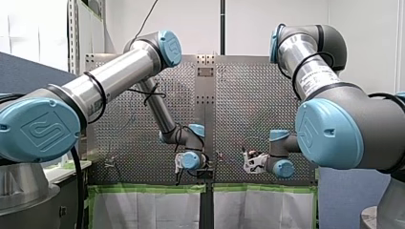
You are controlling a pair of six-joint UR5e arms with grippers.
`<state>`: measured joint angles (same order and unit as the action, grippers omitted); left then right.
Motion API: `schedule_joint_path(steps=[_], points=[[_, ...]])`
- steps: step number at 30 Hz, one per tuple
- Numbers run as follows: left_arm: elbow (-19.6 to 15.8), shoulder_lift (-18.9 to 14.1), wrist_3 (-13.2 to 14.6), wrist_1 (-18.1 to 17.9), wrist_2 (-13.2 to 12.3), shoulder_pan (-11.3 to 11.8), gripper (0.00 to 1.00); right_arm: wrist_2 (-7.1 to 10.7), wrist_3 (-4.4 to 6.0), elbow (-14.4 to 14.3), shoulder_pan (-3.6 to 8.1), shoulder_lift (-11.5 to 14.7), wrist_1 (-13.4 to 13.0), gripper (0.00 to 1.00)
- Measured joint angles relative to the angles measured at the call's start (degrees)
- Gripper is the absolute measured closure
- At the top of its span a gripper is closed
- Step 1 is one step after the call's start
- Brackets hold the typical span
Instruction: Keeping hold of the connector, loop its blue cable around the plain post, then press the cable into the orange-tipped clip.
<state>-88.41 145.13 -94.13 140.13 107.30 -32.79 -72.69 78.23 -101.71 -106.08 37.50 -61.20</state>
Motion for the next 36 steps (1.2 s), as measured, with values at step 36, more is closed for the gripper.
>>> schedule_joint_path(steps=[36], points=[[-0.8, -3.9, -0.3, 1.3, 1.1, -0.7, 0.96, 0.04, 0.36, 0.4, 0.04, 0.0, -0.1, 1.0]])
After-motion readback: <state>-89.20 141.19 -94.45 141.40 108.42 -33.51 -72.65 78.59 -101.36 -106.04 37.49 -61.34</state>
